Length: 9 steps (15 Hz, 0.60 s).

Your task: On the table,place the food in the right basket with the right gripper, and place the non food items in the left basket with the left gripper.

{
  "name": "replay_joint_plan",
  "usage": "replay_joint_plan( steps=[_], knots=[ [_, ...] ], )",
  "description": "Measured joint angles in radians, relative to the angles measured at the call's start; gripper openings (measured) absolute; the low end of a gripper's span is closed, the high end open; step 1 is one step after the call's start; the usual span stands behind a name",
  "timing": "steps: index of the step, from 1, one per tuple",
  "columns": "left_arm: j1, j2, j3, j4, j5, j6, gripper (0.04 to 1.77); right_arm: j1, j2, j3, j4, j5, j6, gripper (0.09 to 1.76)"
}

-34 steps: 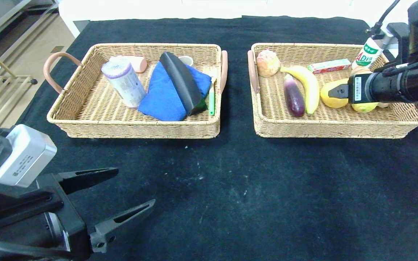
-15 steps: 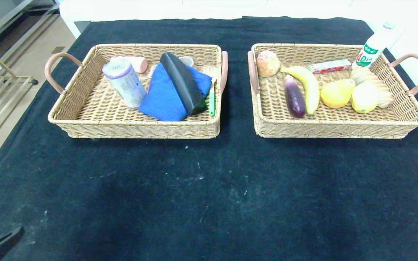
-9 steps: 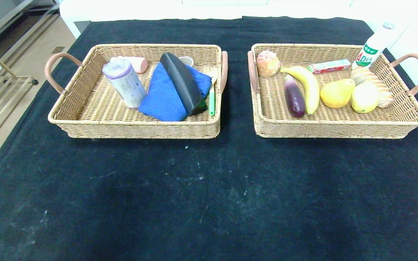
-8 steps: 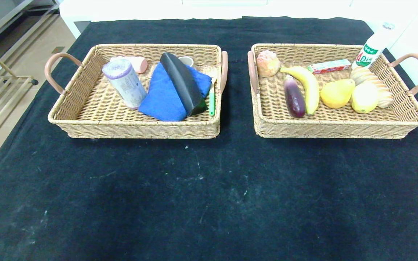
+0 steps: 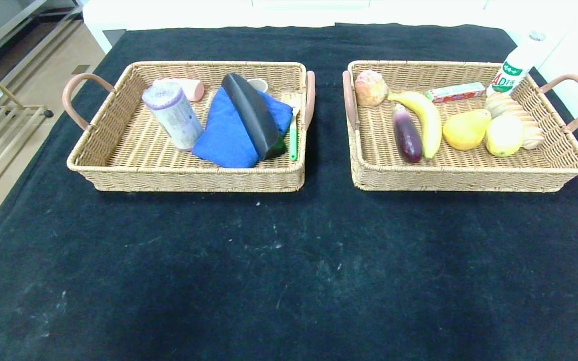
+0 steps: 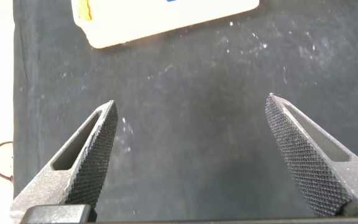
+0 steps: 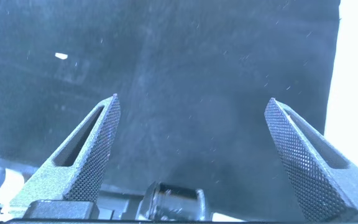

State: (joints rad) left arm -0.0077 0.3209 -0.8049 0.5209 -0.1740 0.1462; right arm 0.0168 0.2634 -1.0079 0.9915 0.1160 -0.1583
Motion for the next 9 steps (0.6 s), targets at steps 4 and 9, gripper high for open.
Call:
replay_joint_plan(
  steps=[4,9],
  knots=[
    [-0.009,-0.065,0.017,0.039,0.000,0.002,1.72,-0.002,-0.079,0.096,-0.010,-0.002,0.019,1.70],
    [0.000,-0.196,0.123,0.029,-0.018,0.004,1.72,-0.008,-0.160,0.190,-0.103,-0.005,0.040,1.70]
  ],
)
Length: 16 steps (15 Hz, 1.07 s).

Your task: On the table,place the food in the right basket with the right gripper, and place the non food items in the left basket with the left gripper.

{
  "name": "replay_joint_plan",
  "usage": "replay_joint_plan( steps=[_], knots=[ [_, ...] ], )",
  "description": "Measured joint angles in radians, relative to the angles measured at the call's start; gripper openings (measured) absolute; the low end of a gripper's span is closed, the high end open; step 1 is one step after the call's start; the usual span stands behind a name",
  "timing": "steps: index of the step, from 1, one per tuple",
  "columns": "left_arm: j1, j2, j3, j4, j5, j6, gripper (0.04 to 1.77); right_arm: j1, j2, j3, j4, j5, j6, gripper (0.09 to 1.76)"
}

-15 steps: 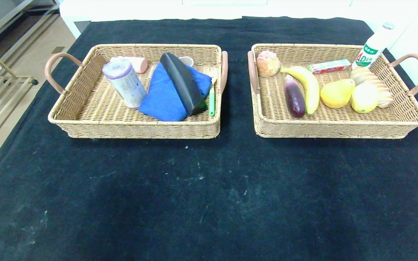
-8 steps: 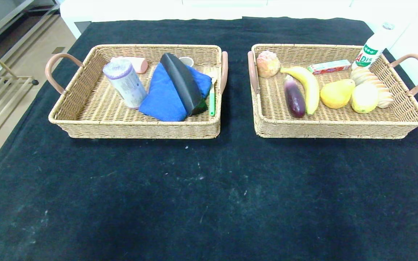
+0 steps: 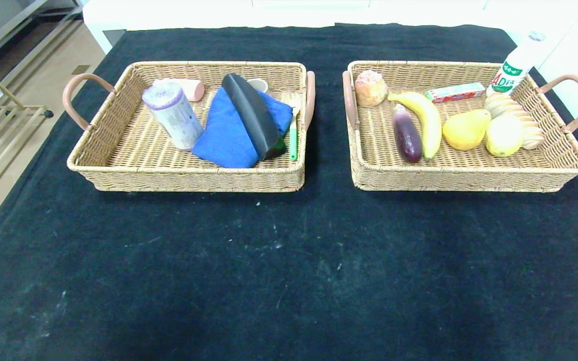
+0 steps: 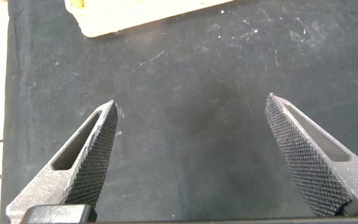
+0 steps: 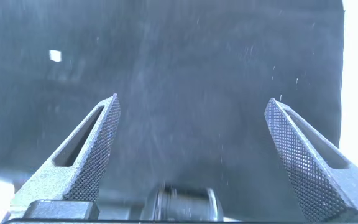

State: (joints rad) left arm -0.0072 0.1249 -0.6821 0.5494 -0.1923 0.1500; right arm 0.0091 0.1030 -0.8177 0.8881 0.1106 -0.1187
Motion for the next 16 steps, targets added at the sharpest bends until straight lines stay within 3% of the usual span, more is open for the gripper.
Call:
replay_joint_plan(
  steps=[4,6,10,14,16],
  knots=[
    [0.001,-0.096,0.130,-0.083,0.010,-0.017,1.72,-0.001,-0.071,0.200,-0.293,-0.014,0.045,1.70],
    [0.002,-0.114,0.228,-0.226,0.037,-0.040,1.72,-0.002,-0.090,0.328,-0.440,-0.052,0.062,1.70],
    [0.002,-0.124,0.498,-0.515,0.168,-0.057,1.72,-0.003,-0.101,0.567,-0.677,-0.151,0.100,1.70],
    [0.003,-0.126,0.624,-0.548,0.248,-0.089,1.72,-0.003,-0.103,0.713,-0.781,-0.171,0.110,1.71],
    [0.002,-0.126,0.641,-0.545,0.244,-0.106,1.72,-0.003,-0.103,0.738,-0.785,-0.151,0.114,1.71]
  ],
)
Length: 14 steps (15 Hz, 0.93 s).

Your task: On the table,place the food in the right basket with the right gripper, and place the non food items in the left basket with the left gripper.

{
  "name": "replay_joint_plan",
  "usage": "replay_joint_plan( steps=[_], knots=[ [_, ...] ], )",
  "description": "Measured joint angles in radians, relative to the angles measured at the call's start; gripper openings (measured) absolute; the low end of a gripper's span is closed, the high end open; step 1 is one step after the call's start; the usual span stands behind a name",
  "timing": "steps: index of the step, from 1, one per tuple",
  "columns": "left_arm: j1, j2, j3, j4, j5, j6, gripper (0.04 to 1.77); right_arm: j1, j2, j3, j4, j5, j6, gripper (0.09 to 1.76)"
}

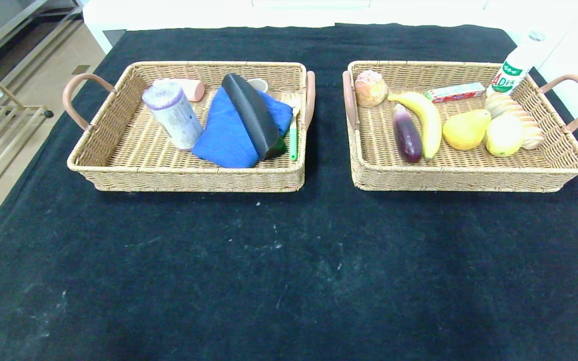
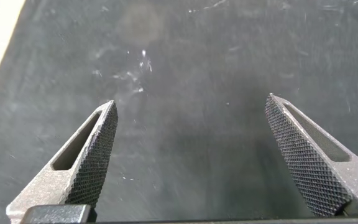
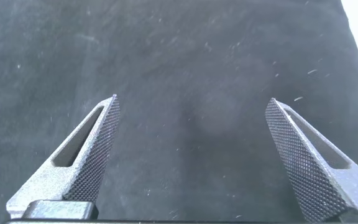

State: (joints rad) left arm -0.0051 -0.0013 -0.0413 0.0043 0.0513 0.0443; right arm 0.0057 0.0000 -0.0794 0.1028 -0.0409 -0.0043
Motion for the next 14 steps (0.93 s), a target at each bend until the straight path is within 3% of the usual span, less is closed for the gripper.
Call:
replay_joint_plan(
  steps=[10,14],
  knots=[
    [0.000,0.000,0.010,-0.002,-0.015,-0.011,1.72,0.000,0.000,0.031,-0.001,0.035,0.021,1.71],
    [0.000,0.000,0.014,-0.006,-0.030,-0.022,1.72,0.000,0.000,0.061,-0.165,0.032,-0.011,1.71]
  ],
)
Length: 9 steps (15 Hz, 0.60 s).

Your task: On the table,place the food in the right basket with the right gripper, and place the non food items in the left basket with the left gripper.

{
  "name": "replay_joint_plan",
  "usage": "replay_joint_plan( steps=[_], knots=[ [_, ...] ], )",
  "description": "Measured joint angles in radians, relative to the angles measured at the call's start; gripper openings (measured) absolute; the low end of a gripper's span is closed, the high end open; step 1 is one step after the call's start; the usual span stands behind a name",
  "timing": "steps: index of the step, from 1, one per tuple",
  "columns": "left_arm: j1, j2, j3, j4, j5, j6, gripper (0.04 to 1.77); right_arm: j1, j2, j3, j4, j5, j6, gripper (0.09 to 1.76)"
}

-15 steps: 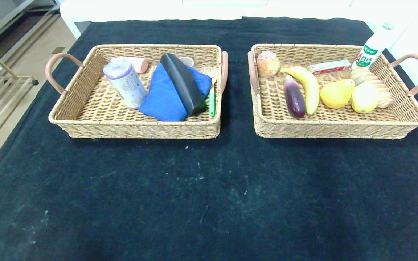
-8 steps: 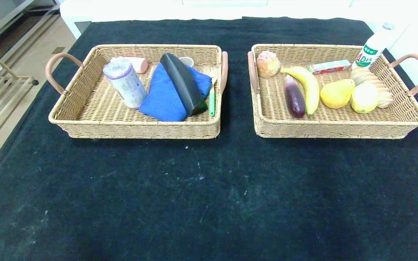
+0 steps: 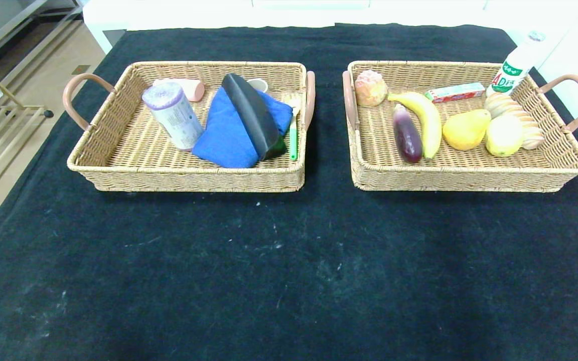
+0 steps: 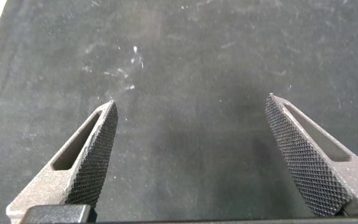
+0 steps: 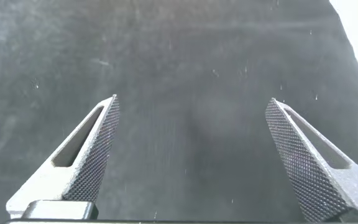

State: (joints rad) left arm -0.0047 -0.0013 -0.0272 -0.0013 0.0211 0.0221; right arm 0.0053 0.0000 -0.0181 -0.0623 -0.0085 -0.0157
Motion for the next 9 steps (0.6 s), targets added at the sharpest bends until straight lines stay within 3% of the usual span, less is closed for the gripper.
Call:
replay_joint_plan(
  steps=[9],
  knots=[
    [0.000,0.000,0.023,0.001,0.008,-0.088,1.72,0.000,0.000,0.016,0.042,0.005,0.056,1.71]
  ],
)
